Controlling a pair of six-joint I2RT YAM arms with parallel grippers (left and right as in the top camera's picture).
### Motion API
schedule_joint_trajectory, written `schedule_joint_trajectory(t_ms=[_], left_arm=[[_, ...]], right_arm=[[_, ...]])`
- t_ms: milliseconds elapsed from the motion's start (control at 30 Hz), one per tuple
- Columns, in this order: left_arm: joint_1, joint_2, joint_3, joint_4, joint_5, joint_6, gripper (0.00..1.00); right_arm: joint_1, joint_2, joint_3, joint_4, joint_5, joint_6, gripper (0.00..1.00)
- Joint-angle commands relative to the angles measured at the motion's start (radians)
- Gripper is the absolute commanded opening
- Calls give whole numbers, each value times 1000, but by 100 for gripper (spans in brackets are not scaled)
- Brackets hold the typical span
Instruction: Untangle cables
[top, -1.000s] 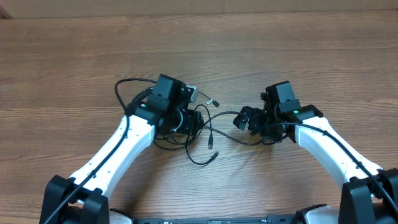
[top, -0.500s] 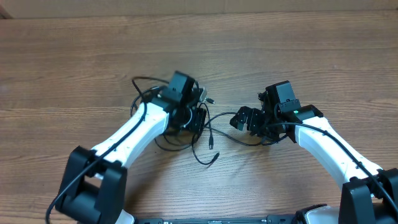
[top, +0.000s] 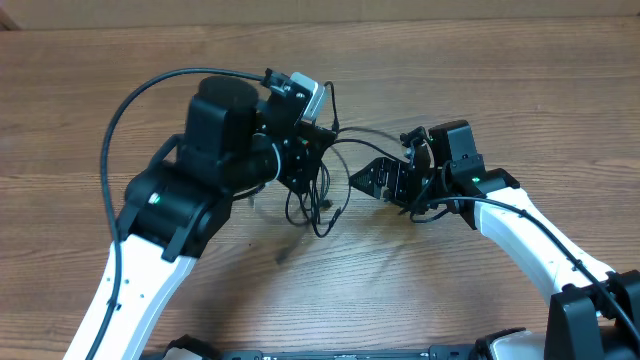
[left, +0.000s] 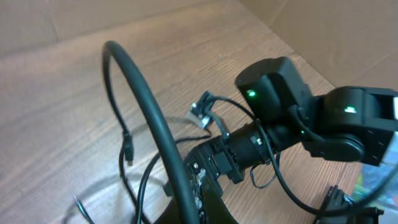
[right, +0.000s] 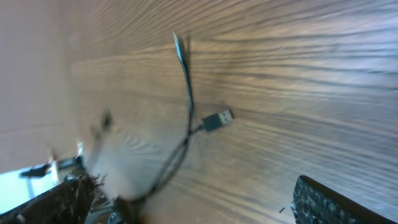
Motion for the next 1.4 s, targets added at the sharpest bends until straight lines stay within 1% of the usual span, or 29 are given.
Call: schedule_joint_trajectory(t_ms=[0, 100, 167, 200, 233, 267, 333, 467, 533, 633, 700, 767, 800, 833, 900, 967, 1000, 1033, 1067, 1100, 1167, 1267, 1300, 1367], left_arm=[[5, -56, 18, 21, 10, 73, 4], [5, -76, 18, 38, 6, 74, 4], [5, -76, 18, 42, -54, 70, 4], [5, -76, 18, 42, -107, 47, 4], [5, -76, 18, 43, -147, 15, 4], [5, -76, 18, 47, -192, -46, 4], [5, -76, 18, 63, -197, -138, 4], [4, -76, 18, 73, -131, -161, 4], [4, -76, 18, 73, -101, -211, 4], [4, -76, 18, 73, -94, -295, 4], [4, -76, 18, 73, -95, -335, 4], [4, -75, 18, 66, -111, -335, 4], [4, -74, 18, 54, -143, -334, 4], [4, -69, 18, 18, -238, -324, 4], [4, -55, 18, -34, -335, -324, 4], [4, -34, 18, -87, -437, -319, 4], [5, -19, 18, -106, -484, -282, 4], [5, -2, 18, -116, -528, -229, 4], [5, 7, 18, -119, -550, -216, 4], [5, 15, 18, -118, -558, -215, 4], [4, 29, 18, -115, -517, -216, 4], [3, 72, 18, -109, -381, -215, 4], [3, 95, 18, -113, -369, -216, 4], [3, 144, 18, -125, -322, -219, 4]], right_arm=[[-1, -18, 7, 13, -102, -51, 100], [-1, -18, 7, 16, -139, -56, 100], [-1, -18, 7, 36, -361, -215, 100], [-1, -18, 7, 37, -436, -267, 100], [-1, -18, 7, 37, -511, -319, 100], [-1, -18, 7, 38, -551, -340, 100], [-1, -18, 7, 50, -557, -338, 100], [-1, -18, 7, 98, -600, -331, 100], [-1, -18, 7, 145, -631, -317, 100], [-1, -18, 7, 224, -631, -224, 100], [-1, -18, 7, 247, -624, -197, 100], [-1, -18, 7, 235, -589, -198, 100], [-1, -18, 7, 222, -565, -198, 100], [-1, -18, 7, 204, -531, -196, 100], [-6, -18, 7, 203, -531, -195, 100], [-9, -18, 7, 227, -580, -195, 100], [-10, -18, 7, 245, -608, -195, 99], [-10, -18, 7, 261, -619, -195, 96], [-10, -18, 7, 262, -616, -195, 93], [-10, -18, 7, 261, -612, -195, 92], [-10, -18, 7, 262, -609, -195, 91], [-10, -18, 7, 262, -609, -195, 91], [-9, -18, 7, 262, -610, -195, 90], [-8, -18, 7, 261, -609, -195, 83]])
